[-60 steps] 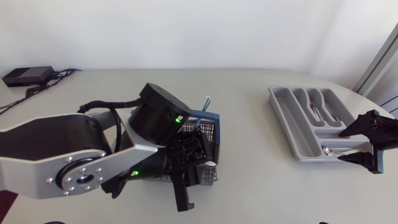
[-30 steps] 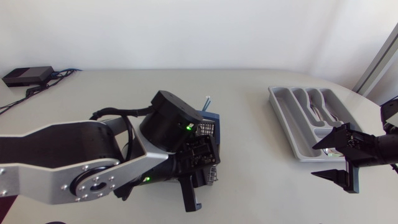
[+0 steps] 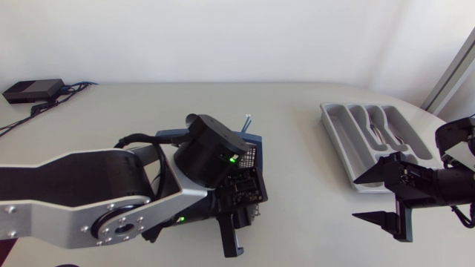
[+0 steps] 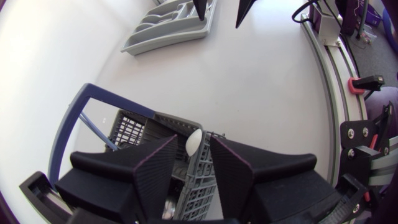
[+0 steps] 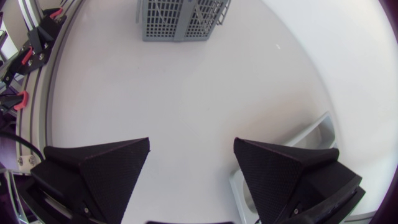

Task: Sort the cutlery from the basket into the organizer compartments.

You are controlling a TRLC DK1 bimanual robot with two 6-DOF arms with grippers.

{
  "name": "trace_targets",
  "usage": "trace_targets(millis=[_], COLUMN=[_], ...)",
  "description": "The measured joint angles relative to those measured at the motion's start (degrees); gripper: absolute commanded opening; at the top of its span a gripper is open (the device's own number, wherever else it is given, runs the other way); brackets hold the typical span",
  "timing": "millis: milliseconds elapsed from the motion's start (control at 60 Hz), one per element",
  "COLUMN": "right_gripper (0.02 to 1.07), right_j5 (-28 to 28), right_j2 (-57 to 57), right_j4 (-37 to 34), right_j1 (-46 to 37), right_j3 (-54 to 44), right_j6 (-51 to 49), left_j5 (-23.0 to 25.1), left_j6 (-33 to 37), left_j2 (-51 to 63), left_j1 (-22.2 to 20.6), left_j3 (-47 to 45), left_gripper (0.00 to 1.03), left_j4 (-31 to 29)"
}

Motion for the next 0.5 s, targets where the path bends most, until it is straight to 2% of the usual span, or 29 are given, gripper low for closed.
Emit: trace_targets(millis=[267, 400, 500], right_gripper=[0.99, 0.99, 0.99], right_j5=[-0.2, 1.5, 2.5], right_j2=[-5.1, -6.3, -6.4], right_j4=[3.1, 8.9, 10.1], right_j1=[15.1, 23.1, 26.4], right_j3=[-0.7, -2.6, -3.8], right_j6=[13.3, 20.8, 24.0], left_j5=[-2.6, -2.6, -2.6], left_j6=[1.8, 1.9, 2.2], left_j2=[0.1, 0.1, 0.1], left_j1=[0.5, 0.9, 0.9], left_j3=[-1.5, -2.4, -2.4], left_gripper=[0.36, 0.36, 0.36], left_j4=[1.4, 1.6, 2.7])
